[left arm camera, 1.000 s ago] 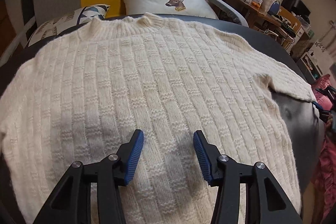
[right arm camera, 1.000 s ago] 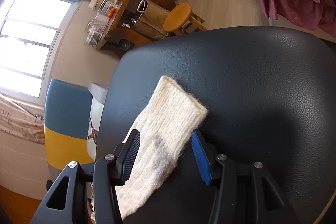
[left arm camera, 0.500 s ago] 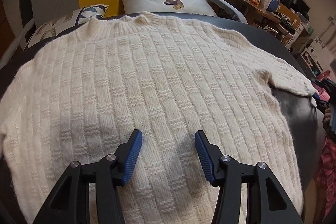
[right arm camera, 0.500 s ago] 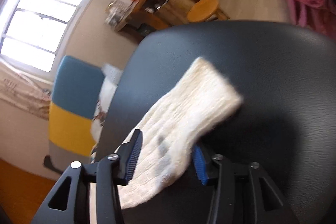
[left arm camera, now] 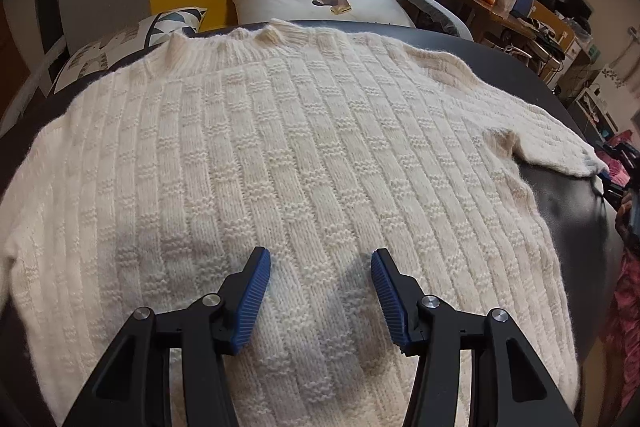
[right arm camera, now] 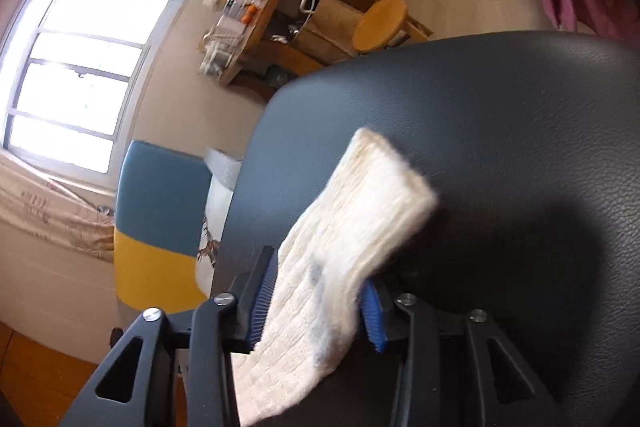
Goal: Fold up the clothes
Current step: 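Close the right gripper on the sweater sleeve cuff, then lift the cuff with the right gripper and carry it across the sweater body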
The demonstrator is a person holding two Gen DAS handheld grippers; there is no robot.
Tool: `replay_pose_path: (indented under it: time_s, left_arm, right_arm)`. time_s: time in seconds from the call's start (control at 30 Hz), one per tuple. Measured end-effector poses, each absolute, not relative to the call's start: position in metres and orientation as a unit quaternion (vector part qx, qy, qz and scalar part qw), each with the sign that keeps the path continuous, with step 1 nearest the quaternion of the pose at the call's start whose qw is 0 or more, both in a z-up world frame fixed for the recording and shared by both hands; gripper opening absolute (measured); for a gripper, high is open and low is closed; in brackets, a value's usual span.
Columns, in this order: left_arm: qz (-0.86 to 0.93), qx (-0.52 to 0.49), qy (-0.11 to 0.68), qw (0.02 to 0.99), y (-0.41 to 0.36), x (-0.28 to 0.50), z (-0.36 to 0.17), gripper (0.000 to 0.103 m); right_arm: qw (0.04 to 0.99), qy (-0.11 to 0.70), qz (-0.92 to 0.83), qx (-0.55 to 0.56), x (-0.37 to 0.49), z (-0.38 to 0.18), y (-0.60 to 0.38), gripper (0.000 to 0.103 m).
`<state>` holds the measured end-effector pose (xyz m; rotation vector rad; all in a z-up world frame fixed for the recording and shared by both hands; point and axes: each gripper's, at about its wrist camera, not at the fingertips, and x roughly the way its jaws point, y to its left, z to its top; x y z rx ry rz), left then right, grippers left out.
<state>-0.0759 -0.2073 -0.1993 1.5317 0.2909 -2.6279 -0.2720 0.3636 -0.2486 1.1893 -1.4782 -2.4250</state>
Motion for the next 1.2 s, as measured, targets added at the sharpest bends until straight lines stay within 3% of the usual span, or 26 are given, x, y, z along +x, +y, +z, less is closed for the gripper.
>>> replay_pose_path:
  time_s: [0.03,0.07,0.27,0.5,0.7,0.83,1.07,1.2]
  left_arm:
    - [-0.859,0.501,0.097,0.043,-0.208,-0.076,-0.199,0.054]
    - [-0.858,0.501,0.099,0.043,-0.208,-0.076,-0.199,0.054]
    - [-0.86,0.5,0.098,0.041,-0.207,-0.075,-0.199,0.055]
    - [-0.857,0.498,0.125,0.04,-0.215,-0.073,-0.194,0.055]
    - [-0.855,0.484,0.184,0.031,-0.236,-0.07,-0.174,0.055]
    - [-0.847,0.473,0.241,0.008,-0.256,-0.075,-0.157,0.055]
    - [-0.829,0.469,0.304,-0.03,-0.285,-0.102,-0.139,0.056]
    - [-0.811,0.476,0.337,-0.037,-0.297,-0.12,-0.141,0.064]
  right_arm:
    - [0.026,-0.468,-0.791,0.394,-0.273,-0.247,0.362,0.01]
    - [0.02,-0.451,-0.796,0.402,-0.275,-0.244,0.359,0.008]
    - [0.053,-0.406,-0.829,0.382,-0.279,-0.215,0.338,0.007]
    - [0.194,-0.291,-0.863,0.365,-0.287,-0.141,0.241,0.007]
    - [0.305,-0.26,-0.843,0.358,-0.283,-0.106,0.139,0.007]
    - [0.347,-0.232,-0.823,0.385,-0.282,-0.112,0.07,0.007]
    - [0.361,-0.097,-0.814,0.445,-0.255,-0.15,-0.047,0.007]
    - [0.364,-0.009,-0.811,0.458,-0.23,-0.17,-0.089,0.007]
